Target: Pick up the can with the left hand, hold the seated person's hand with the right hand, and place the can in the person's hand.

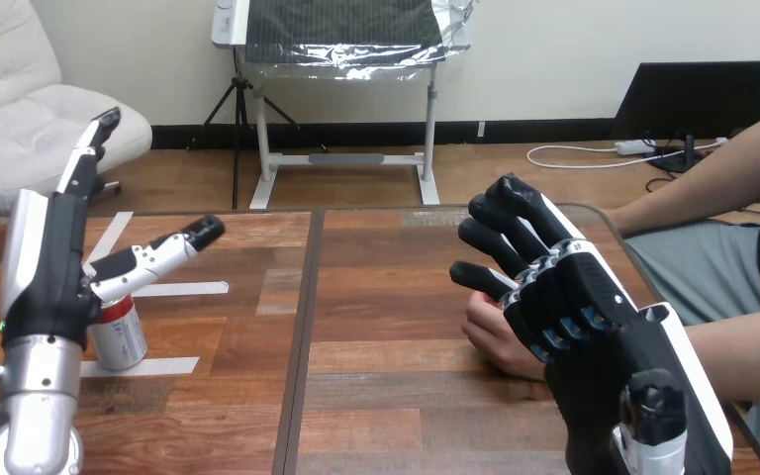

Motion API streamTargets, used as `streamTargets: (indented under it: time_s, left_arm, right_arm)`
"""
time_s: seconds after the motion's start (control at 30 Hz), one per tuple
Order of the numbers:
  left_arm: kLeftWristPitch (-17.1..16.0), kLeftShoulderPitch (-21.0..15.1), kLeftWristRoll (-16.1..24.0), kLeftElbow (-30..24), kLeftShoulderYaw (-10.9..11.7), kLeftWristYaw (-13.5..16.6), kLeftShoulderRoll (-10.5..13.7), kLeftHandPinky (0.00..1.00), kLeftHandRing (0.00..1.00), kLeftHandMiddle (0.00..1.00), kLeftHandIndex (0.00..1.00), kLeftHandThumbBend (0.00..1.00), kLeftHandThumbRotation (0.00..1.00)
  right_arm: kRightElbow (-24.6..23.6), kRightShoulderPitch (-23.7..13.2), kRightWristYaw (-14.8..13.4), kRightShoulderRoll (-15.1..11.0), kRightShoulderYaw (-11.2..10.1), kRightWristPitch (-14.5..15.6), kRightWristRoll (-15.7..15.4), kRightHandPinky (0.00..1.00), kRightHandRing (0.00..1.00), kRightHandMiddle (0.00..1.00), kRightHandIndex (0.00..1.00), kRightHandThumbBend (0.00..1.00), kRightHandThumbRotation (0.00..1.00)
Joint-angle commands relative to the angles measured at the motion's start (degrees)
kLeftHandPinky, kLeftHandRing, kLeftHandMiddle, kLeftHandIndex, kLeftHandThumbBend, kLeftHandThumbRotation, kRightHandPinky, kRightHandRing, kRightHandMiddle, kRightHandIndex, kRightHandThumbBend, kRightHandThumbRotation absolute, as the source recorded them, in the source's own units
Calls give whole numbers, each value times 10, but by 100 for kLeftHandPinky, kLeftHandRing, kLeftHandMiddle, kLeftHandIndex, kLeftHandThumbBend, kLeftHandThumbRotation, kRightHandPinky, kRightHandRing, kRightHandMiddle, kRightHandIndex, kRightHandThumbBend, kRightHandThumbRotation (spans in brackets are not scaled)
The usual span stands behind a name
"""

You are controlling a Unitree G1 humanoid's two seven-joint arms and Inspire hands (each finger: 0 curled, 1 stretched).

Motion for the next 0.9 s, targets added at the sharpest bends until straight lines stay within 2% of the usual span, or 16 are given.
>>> streamTargets:
  time_s: [0.0, 0.17, 0.4, 0.67, 0.87]
  left_arm:
    - [-5, -62, 0, 49, -4, 10, 19, 79, 89, 93, 92, 100, 44]
    - [-11, -81, -2, 87, -7, 13, 25, 78, 89, 93, 91, 99, 41]
    - [-7, -104, 15, 127, -17, 24, 40, 79, 90, 93, 91, 95, 38]
    - [8, -127, 35, 168, -27, 39, 52, 81, 91, 93, 91, 95, 40]
    - [10, -150, 54, 218, -41, 59, 65, 81, 90, 93, 91, 96, 40]
  right_arm:
    - [-13, -22, 1, 5, -5, -10, 6, 84, 91, 91, 91, 100, 88]
    - [-7, -21, 3, 6, -4, -16, 6, 84, 91, 91, 91, 100, 88]
    - [-6, -17, 6, 6, -2, -18, 10, 84, 91, 91, 92, 97, 87]
    - [-4, -15, 8, 7, -1, -20, 9, 83, 90, 91, 91, 95, 87]
    - [-4, -16, 7, 7, -1, -19, 7, 83, 90, 91, 91, 96, 87]
